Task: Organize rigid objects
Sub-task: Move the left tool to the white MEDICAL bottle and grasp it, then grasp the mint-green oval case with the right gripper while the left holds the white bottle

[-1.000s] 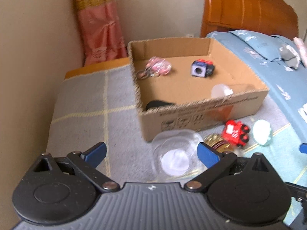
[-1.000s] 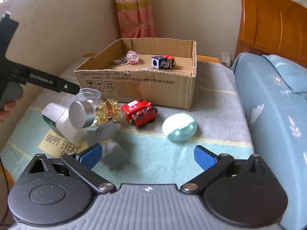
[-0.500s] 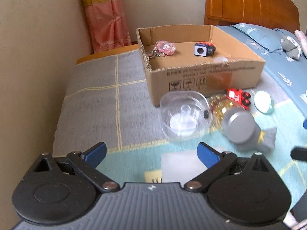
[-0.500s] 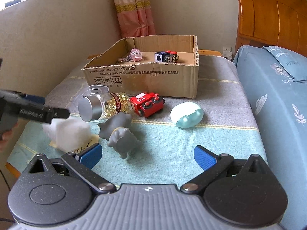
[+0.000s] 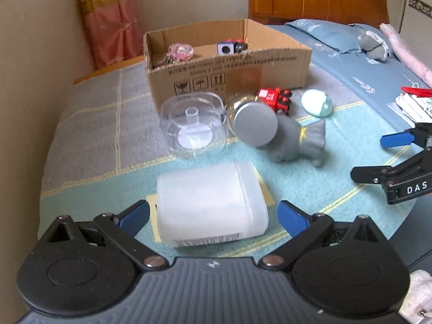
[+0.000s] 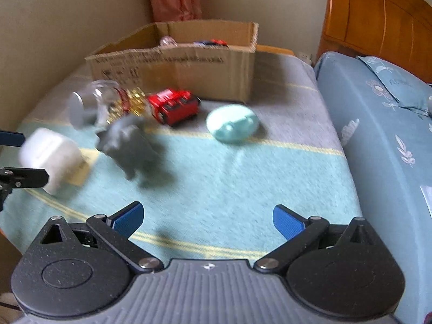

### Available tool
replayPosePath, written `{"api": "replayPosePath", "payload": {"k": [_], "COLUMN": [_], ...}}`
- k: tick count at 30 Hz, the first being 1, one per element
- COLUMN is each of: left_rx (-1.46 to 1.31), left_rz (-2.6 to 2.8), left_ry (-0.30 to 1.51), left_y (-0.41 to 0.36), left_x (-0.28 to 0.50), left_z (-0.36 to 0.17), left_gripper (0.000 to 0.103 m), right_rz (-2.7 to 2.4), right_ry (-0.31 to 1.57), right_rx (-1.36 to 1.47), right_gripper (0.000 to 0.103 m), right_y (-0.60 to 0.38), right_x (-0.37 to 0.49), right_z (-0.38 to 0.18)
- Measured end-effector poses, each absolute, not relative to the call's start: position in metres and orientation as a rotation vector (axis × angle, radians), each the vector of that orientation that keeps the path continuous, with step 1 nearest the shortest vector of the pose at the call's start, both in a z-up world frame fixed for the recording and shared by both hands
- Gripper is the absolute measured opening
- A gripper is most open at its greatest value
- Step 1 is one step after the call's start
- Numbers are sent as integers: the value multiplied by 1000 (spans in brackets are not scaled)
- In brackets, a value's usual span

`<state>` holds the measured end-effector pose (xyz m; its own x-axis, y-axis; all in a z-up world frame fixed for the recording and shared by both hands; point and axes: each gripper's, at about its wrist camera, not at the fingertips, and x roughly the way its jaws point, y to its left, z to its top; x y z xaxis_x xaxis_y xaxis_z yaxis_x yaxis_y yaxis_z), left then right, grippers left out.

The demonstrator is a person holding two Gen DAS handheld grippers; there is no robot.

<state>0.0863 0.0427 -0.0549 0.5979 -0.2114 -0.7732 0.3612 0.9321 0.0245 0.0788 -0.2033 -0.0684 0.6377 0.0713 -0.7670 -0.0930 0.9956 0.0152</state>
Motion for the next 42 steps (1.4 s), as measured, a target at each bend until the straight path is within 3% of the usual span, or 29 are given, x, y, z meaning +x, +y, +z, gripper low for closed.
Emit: {"api": "replayPosePath", "payload": {"k": [14, 42], "left_rx": [147, 115], "left_rz": [-257, -277], "left_ry": [903, 910], "left_y": [61, 52], "left_x": [92, 109], "left_z": [-83, -84], "left_gripper": [102, 102], "right_rz": [64, 368], "right_ry": [878, 915], "right_rx": [-115, -211], "right_gripper": [103, 103], "right_y": [-221, -235], "right_x": [93, 171], "right_z": [-76, -75]}}
